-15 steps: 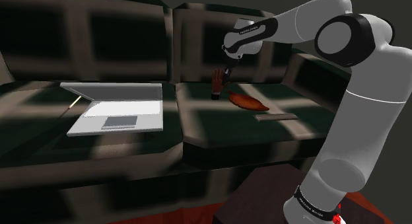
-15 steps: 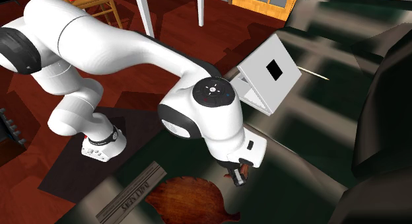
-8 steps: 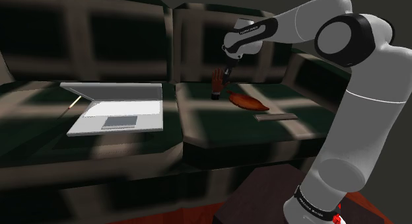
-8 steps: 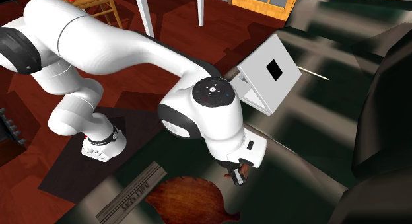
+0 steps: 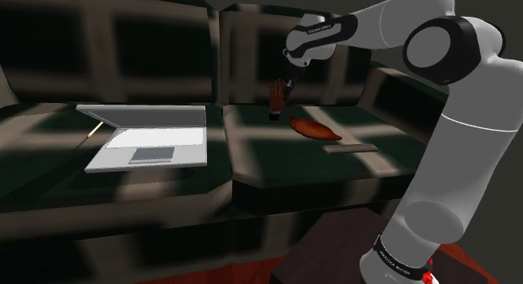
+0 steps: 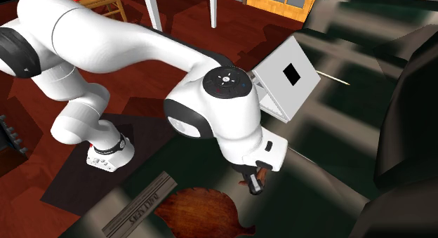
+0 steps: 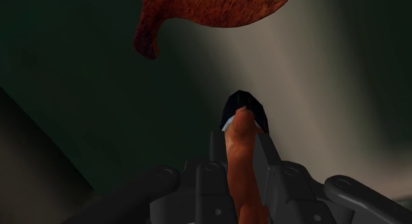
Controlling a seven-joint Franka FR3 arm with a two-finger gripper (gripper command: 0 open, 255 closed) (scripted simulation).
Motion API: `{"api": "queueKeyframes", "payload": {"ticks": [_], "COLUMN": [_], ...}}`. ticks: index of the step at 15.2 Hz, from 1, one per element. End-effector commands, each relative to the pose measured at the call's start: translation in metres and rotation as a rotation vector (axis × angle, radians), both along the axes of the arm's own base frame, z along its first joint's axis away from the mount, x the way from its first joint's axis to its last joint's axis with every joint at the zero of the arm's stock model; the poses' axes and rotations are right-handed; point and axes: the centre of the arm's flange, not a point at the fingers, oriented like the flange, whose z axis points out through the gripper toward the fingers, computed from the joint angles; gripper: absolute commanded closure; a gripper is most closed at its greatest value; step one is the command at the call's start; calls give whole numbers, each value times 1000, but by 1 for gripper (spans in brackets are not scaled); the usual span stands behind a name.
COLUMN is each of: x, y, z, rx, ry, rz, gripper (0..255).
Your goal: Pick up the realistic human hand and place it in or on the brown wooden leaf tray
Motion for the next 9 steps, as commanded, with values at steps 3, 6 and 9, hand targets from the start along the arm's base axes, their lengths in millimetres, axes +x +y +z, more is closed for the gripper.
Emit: {"api": "queueKeyframes", "payload": {"ticks": [3,6,9], "x": [1,1,1], "y": [0,0,0], "z": [21,36,52], "rx": [0,0,0], "ry": [0,0,0], "rz": [0,0,0], "gripper": [255,255,255]}}
